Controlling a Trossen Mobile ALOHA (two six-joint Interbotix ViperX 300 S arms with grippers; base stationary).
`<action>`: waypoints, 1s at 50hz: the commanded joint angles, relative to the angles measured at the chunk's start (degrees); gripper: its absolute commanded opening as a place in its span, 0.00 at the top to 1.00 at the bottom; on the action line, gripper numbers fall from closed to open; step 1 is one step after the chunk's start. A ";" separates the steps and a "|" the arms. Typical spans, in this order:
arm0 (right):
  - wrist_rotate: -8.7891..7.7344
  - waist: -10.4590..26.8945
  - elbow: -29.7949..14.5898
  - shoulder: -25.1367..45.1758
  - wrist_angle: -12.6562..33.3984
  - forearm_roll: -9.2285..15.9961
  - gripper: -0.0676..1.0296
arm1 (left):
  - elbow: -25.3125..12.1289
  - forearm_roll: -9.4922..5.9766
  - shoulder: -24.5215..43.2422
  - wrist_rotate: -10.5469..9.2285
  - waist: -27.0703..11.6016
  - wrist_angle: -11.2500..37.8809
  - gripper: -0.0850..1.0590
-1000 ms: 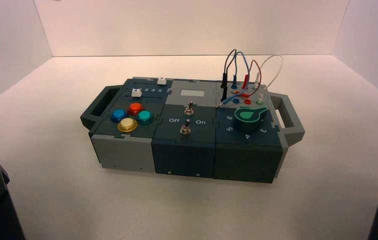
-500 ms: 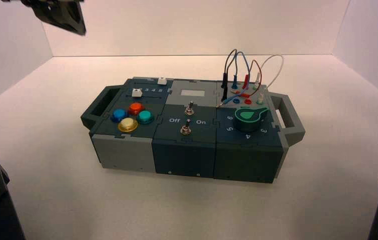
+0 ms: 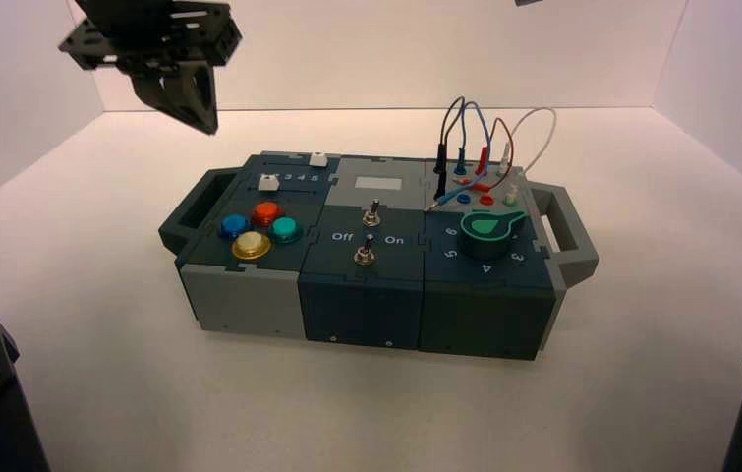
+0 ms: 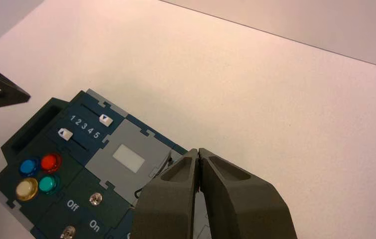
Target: Move the bottom slider to position 4.
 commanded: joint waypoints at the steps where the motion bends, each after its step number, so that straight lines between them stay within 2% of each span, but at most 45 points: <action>1: -0.09 0.35 -1.67 -0.35 -0.62 0.00 0.96 | -1.85 -0.53 1.23 -0.18 -0.18 0.35 0.95; 13: 0.09 0.35 -1.67 -0.35 -0.79 0.00 0.96 | -3.43 -1.85 4.04 -0.26 -1.05 0.44 0.95; 27: 0.09 0.35 -1.67 -0.35 -0.79 0.00 0.96 | -5.01 -1.93 7.91 -0.35 -3.96 0.09 0.95; 50: 0.09 0.26 -1.85 -0.53 -0.79 0.00 0.96 | -6.77 -1.93 11.78 -0.44 -4.39 -0.35 0.95</action>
